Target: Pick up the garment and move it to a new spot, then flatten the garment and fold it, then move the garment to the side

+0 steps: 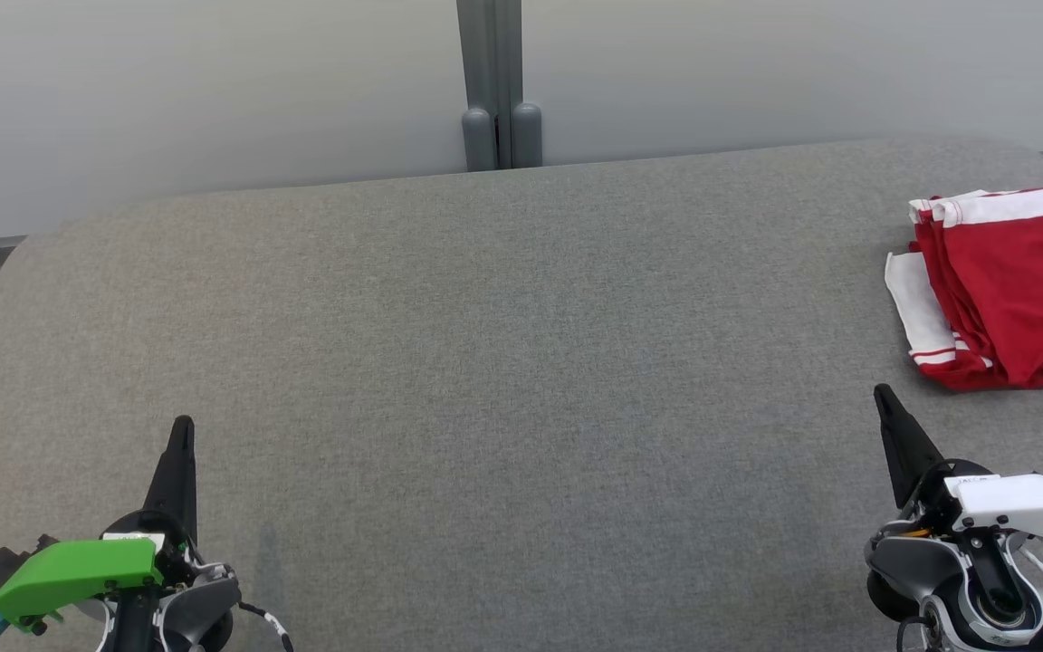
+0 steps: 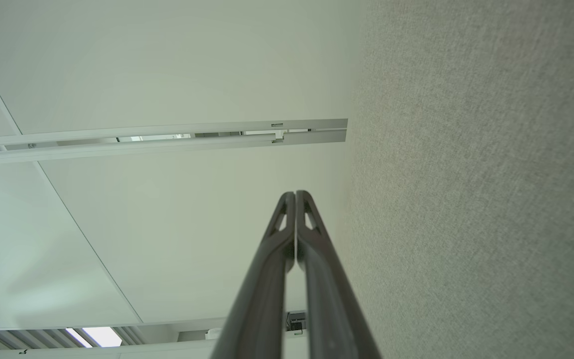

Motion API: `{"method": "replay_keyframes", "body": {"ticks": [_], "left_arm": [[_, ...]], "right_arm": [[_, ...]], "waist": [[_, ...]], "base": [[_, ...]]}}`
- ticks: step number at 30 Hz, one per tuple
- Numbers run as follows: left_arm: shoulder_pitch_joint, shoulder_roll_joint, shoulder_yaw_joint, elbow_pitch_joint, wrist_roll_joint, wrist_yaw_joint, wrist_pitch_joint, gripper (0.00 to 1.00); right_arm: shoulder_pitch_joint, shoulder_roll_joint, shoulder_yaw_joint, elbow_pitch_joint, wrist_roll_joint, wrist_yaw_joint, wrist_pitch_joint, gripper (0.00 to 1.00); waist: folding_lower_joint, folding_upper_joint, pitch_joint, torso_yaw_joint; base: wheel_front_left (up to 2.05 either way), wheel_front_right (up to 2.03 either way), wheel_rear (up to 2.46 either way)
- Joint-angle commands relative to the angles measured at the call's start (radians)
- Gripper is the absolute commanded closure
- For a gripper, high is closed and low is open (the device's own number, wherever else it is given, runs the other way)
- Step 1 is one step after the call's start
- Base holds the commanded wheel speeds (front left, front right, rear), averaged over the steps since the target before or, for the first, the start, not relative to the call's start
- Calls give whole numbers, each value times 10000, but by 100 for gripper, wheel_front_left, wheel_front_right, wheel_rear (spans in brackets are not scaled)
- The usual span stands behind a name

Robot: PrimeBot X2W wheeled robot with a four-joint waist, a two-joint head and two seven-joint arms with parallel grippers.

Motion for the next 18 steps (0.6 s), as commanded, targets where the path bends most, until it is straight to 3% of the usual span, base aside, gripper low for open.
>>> {"method": "replay_keyframes", "body": {"ticks": [1,18], "left_arm": [[-143,19,52,-8,38,-28,16,100],[-139,1,81,-6,58,-28,50,100]], "right_arm": [[91,-4,-17,-52,67,4,27,100],[91,-4,-16,-52,68,4,26,100]], "waist": [[0,0,0,0],[0,0,0,0]], "base": [[0,0,0],[0,0,0]]}}
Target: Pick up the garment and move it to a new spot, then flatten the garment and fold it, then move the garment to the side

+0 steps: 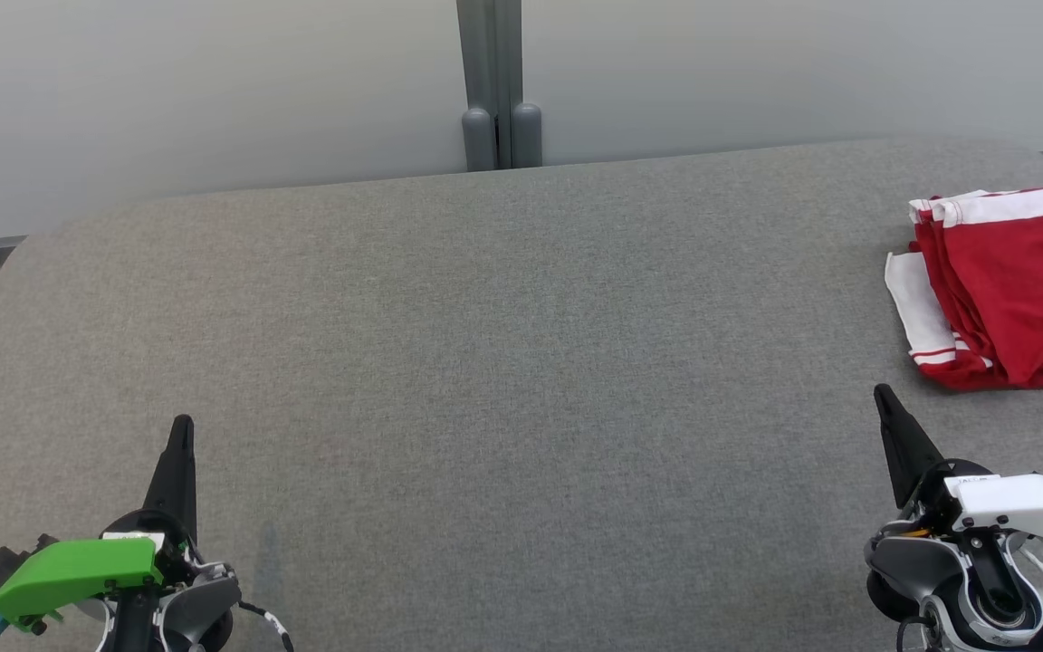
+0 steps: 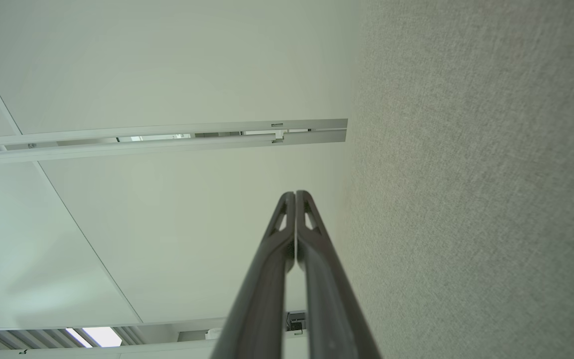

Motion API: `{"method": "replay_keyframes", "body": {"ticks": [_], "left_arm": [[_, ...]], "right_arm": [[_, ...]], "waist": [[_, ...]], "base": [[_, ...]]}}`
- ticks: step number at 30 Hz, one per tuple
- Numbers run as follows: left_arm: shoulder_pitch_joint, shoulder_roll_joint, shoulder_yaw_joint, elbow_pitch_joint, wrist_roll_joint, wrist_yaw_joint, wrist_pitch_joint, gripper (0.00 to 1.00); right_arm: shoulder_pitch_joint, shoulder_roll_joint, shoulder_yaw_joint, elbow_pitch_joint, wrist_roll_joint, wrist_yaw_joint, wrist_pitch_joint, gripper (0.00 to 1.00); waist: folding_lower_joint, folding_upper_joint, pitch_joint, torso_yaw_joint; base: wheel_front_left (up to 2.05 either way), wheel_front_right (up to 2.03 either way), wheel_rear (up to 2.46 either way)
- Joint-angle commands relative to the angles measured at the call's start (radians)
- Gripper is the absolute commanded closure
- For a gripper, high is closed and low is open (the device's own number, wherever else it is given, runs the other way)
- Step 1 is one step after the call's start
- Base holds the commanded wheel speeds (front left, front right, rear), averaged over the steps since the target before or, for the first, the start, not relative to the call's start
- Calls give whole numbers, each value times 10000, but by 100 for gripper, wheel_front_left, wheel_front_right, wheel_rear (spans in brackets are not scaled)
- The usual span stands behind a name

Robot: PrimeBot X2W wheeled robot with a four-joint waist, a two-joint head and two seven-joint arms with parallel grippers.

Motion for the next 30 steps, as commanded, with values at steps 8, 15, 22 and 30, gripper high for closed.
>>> {"method": "replay_keyframes", "body": {"ticks": [8,15,22,30], "left_arm": [[-125,15,59,-5,44,-28,53,100],[-126,6,69,-5,48,-28,65,100],[-127,-1,76,-4,48,-28,56,100],[-128,-8,85,-4,54,-28,68,100]], "right_arm": [[91,-4,-16,-52,68,4,26,100],[92,-4,-15,-52,69,4,26,100],[92,-4,-15,-52,69,4,25,100],[91,-4,-15,-52,69,4,25,100]], "waist": [[0,0,0,0],[0,0,0,0],[0,0,0,0],[0,0,0,0]], "base": [[0,0,0],[0,0,0],[0,0,0],[0,0,0]]}}
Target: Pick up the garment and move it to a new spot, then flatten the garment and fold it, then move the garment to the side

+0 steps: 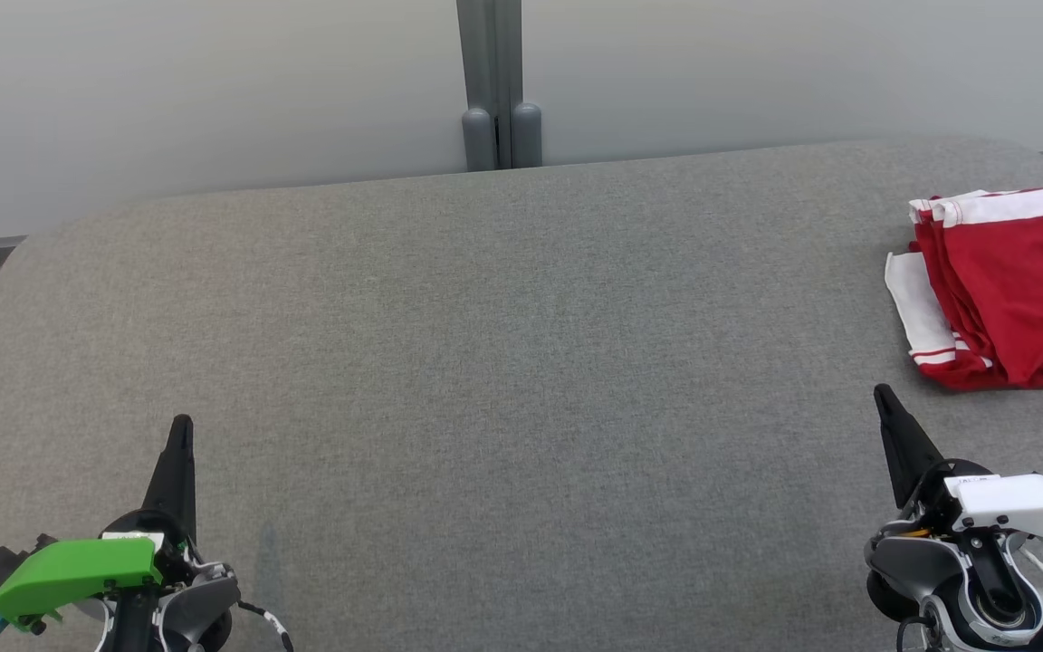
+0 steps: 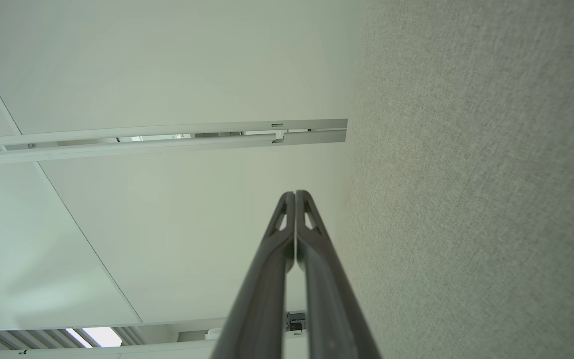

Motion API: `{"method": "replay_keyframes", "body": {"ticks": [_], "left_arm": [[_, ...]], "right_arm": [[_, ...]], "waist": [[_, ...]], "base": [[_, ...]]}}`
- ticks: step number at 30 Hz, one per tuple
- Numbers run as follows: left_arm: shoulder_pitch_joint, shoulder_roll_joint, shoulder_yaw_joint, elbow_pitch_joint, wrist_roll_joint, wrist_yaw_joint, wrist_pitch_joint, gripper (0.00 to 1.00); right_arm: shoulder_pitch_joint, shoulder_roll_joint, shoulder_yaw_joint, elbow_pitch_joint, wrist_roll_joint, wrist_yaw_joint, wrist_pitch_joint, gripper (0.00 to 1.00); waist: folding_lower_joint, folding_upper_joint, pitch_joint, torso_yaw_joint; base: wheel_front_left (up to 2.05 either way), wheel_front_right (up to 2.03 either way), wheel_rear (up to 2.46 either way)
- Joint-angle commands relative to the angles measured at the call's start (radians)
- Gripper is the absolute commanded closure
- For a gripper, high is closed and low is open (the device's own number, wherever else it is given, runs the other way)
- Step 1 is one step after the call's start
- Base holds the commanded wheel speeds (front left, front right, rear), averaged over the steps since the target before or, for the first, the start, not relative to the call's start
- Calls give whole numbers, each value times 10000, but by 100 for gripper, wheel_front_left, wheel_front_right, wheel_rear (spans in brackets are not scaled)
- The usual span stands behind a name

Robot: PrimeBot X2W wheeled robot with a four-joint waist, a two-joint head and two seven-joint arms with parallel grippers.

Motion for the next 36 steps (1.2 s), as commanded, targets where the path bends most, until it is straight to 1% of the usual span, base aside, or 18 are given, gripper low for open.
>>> {"method": "replay_keyframes", "body": {"ticks": [1,36], "left_arm": [[-123,10,44,-4,16,-28,35,100],[-126,-10,73,-2,56,-28,50,100]], "right_arm": [[90,-4,-15,-52,69,4,25,100],[91,-4,-13,-52,70,4,24,100]], "waist": [[0,0,0,0],[0,0,0,0]], "base": [[0,0,0],[0,0,0]]}}
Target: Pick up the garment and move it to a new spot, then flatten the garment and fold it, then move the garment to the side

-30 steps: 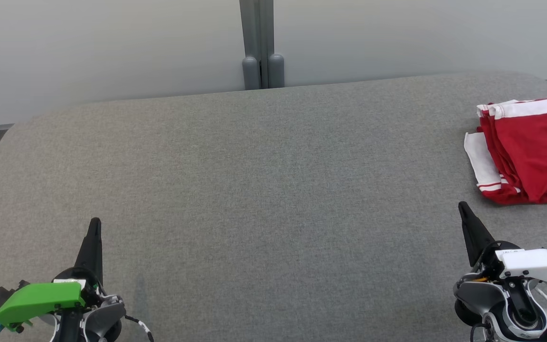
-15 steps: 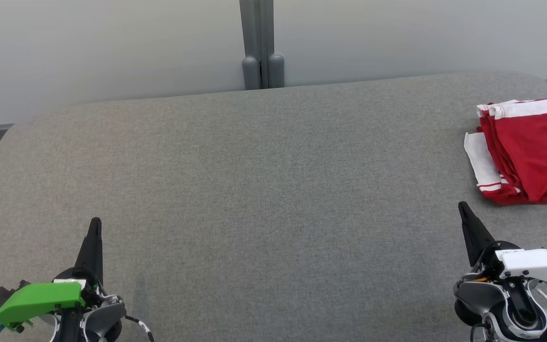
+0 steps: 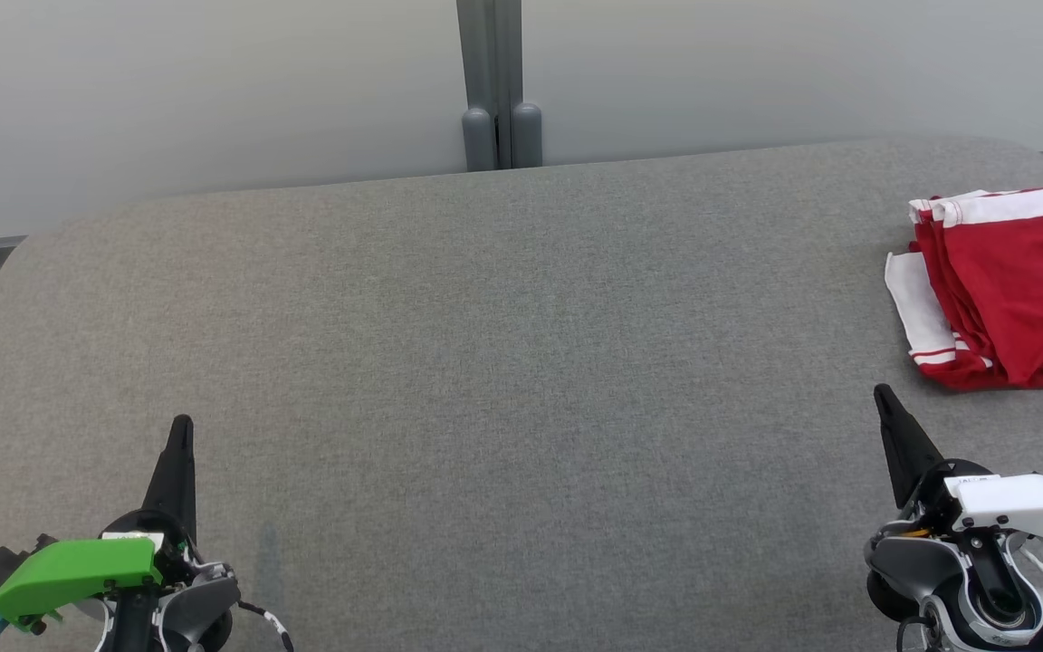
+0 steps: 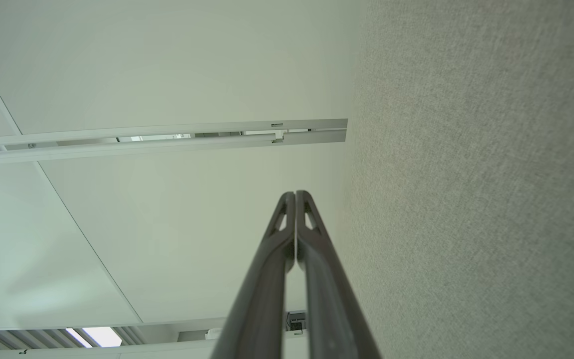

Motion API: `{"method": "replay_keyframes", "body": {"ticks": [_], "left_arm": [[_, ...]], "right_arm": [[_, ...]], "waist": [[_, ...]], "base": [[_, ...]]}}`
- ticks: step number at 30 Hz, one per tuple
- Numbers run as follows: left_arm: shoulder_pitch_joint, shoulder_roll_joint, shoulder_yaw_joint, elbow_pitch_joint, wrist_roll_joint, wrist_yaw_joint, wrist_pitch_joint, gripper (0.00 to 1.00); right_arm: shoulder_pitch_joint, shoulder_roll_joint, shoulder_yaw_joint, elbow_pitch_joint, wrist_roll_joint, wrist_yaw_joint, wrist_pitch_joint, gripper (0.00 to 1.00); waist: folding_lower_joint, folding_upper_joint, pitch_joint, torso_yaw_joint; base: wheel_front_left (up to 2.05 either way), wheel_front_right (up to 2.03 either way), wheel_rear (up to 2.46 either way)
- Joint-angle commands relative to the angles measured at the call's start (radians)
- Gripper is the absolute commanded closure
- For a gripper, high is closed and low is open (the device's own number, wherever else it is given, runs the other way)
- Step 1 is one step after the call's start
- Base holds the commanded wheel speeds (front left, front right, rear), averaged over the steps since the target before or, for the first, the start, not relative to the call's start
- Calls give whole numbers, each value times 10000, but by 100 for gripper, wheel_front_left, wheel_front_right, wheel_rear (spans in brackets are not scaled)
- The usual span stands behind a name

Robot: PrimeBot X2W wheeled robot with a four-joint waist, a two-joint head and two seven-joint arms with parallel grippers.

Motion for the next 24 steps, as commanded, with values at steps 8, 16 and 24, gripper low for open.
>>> {"method": "replay_keyframes", "body": {"ticks": [8,16,24], "left_arm": [[-125,8,44,-2,50,-28,16,100],[-125,4,48,-2,55,-28,23,100],[-126,1,52,-2,60,-28,29,100]], "right_arm": [[91,-4,-13,-52,70,4,24,100],[91,-4,-13,-52,71,4,24,100],[91,-4,-13,-52,71,4,23,100]], "waist": [[0,0,0,0],[0,0,0,0],[0,0,0,0]], "base": [[0,0,0],[0,0,0],[0,0,0]]}}
